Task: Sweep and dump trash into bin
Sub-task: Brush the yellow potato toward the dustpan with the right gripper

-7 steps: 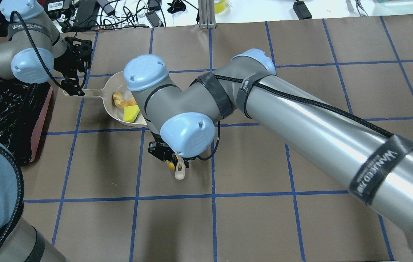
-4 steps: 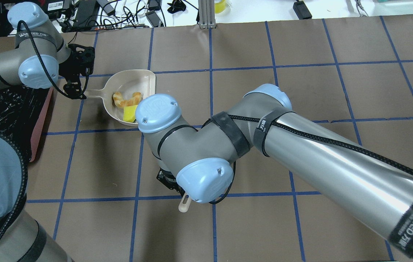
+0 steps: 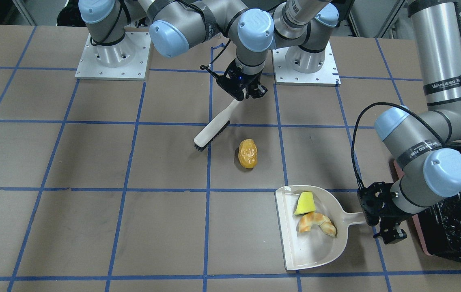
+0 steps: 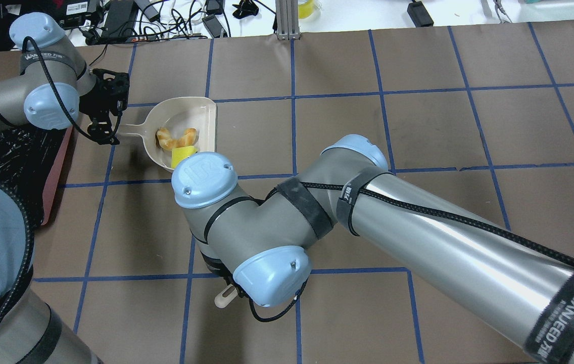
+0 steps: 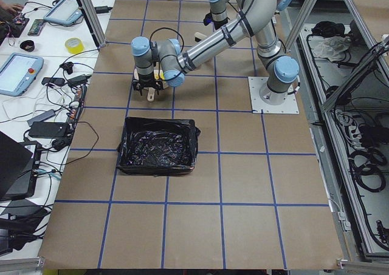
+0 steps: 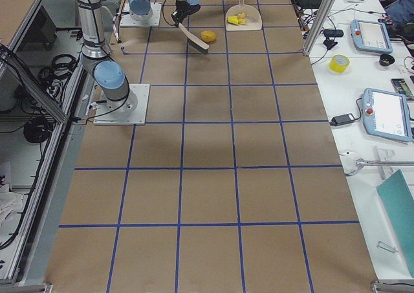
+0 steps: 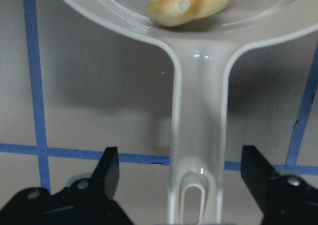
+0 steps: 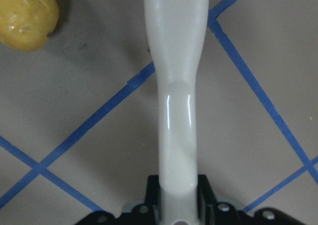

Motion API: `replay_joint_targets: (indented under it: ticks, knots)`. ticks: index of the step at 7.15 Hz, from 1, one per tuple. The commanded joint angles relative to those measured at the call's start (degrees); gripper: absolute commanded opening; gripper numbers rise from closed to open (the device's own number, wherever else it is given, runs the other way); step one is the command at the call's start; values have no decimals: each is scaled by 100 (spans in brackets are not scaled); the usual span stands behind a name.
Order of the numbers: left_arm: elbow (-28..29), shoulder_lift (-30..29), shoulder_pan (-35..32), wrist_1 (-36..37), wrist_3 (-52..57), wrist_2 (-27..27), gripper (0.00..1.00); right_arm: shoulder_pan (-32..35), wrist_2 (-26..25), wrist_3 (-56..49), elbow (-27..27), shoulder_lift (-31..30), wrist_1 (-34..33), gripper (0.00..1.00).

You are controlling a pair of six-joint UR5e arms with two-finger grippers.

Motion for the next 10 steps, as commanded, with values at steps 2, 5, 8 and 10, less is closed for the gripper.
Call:
replay_joint_targets:
  ticks: [2, 5, 8, 10]
  knots:
    - [-136, 130, 38, -57, -33, -16, 0, 56, 49, 478, -43, 113, -284, 0]
    - [-295, 445, 47, -213, 36, 45, 0, 100, 40, 513, -305, 367, -389, 0]
    - [-1399, 1384, 64, -435, 168, 151, 0, 100, 32, 513, -333, 421, -398, 0]
    - [-2155, 1973, 64, -209, 221, 484, 0, 100, 40, 513, -333, 412, -398, 0]
